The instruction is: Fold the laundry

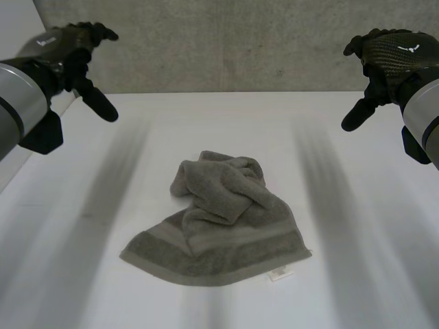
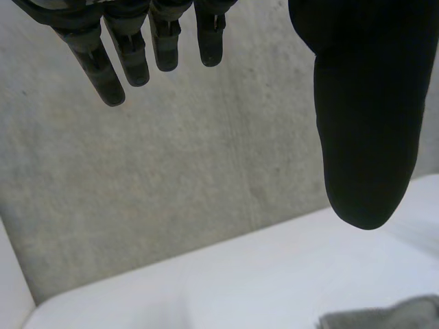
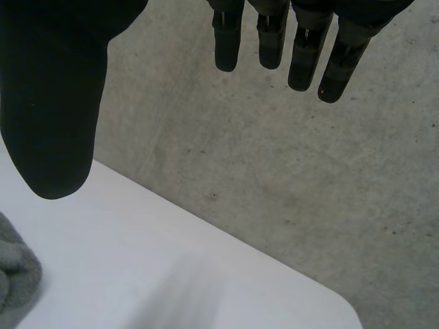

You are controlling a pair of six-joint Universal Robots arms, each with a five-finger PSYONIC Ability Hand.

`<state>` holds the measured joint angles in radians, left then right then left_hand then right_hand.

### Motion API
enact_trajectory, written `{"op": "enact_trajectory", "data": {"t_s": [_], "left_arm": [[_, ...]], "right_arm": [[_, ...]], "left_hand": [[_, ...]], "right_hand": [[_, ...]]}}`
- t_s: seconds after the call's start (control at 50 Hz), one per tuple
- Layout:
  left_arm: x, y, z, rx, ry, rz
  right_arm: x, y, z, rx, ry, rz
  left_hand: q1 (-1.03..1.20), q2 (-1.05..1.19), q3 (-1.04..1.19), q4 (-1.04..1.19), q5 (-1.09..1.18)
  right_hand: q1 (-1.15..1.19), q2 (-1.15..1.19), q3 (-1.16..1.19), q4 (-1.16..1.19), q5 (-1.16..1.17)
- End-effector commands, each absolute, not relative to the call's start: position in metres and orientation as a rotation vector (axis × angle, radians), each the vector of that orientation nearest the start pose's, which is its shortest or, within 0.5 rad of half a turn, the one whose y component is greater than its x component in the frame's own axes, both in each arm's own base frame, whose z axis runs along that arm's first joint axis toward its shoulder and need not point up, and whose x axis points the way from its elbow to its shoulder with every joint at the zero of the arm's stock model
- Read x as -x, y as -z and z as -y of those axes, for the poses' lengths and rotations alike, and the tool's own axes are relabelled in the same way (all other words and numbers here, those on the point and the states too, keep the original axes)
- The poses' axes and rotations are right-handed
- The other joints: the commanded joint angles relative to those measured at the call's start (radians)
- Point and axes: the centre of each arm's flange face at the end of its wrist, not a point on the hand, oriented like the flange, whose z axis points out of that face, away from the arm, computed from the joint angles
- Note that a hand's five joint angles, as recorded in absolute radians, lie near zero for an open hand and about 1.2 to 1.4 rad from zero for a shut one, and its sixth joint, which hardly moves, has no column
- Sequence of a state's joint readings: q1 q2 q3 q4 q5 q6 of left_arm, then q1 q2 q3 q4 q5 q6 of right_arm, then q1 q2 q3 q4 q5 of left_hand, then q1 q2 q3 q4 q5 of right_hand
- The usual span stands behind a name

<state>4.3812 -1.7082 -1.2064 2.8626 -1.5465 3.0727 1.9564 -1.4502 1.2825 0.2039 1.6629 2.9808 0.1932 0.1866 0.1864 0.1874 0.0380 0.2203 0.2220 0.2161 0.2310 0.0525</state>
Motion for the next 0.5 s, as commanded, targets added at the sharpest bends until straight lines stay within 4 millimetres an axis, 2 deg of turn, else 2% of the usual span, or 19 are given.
{"op": "enact_trajectory", "data": {"t_s": [0.02,0.26,0.3,0.32,0.34,0.36,0.38,0.4,0.42,0.46,0.48,0.5], "left_arm": [[0.237,-0.336,0.274,-0.395,2.274,-2.555],[0.241,-0.329,0.279,-0.407,2.293,-2.545],[0.246,-0.308,0.294,-0.43,2.254,-2.562],[0.246,-0.308,0.294,-0.43,2.254,-2.563],[0.249,-0.296,0.3,-0.457,2.228,-2.568],[0.249,-0.296,0.3,-0.458,2.227,-2.568],[0.251,-0.284,0.307,-0.492,2.191,-2.574],[0.254,-0.268,0.312,-0.542,2.137,-2.589],[0.254,-0.268,0.312,-0.543,2.137,-2.589],[0.26,-0.237,0.319,-0.664,2.024,-2.625],[0.26,-0.237,0.319,-0.665,2.023,-2.625],[0.263,-0.223,0.32,-0.722,1.979,-2.639]], "right_arm": [[-0.239,-0.342,0.259,0.523,2.169,-2.102],[-0.238,-0.333,0.268,0.53,2.173,-2.116],[-0.242,-0.31,0.278,0.56,2.089,-2.197],[-0.242,-0.31,0.278,0.56,2.089,-2.197],[-0.247,-0.296,0.279,0.587,2.018,-2.236],[-0.25,-0.284,0.28,0.608,1.945,-2.272],[-0.25,-0.284,0.28,0.608,1.944,-2.272],[-0.253,-0.271,0.28,0.618,1.871,-2.305],[-0.253,-0.271,0.28,0.618,1.87,-2.305],[-0.257,-0.246,0.284,0.547,1.722,-2.36],[-0.257,-0.246,0.284,0.547,1.721,-2.36],[-0.259,-0.236,0.284,0.485,1.649,-2.369]], "left_hand": [[0.003,0.009,0.009,0.008,-0.017],[-0.006,0.0,0.001,0.0,-0.025],[-0.006,0.0,0.001,0.0,-0.025],[-0.006,0.0,0.001,0.0,-0.025],[-0.006,0.0,0.001,0.0,-0.025],[-0.006,0.0,0.001,0.0,-0.025],[0.0,0.006,0.006,0.005,-0.02],[0.0,0.006,0.007,0.006,-0.02],[0.0,0.006,0.007,0.006,-0.02],[-0.006,0.0,0.001,0.0,-0.025],[-0.006,0.0,0.001,0.0,-0.025],[-0.003,0.003,0.004,0.003,-0.022]], "right_hand": [[-0.046,-0.048,-0.042,-0.056,-0.052],[-0.046,-0.048,-0.042,-0.056,-0.052],[-0.046,-0.048,-0.042,-0.056,-0.052],[-0.046,-0.048,-0.042,-0.056,-0.052],[-0.046,-0.048,-0.042,-0.056,-0.052],[-0.046,-0.048,-0.042,-0.056,-0.052],[-0.046,-0.048,-0.042,-0.056,-0.052],[-0.046,-0.048,-0.042,-0.056,-0.052],[-0.046,-0.048,-0.042,-0.056,-0.052],[-0.046,-0.048,-0.042,-0.056,-0.052],[-0.046,-0.048,-0.042,-0.056,-0.052],[-0.046,-0.048,-0.042,-0.056,-0.052]]}}
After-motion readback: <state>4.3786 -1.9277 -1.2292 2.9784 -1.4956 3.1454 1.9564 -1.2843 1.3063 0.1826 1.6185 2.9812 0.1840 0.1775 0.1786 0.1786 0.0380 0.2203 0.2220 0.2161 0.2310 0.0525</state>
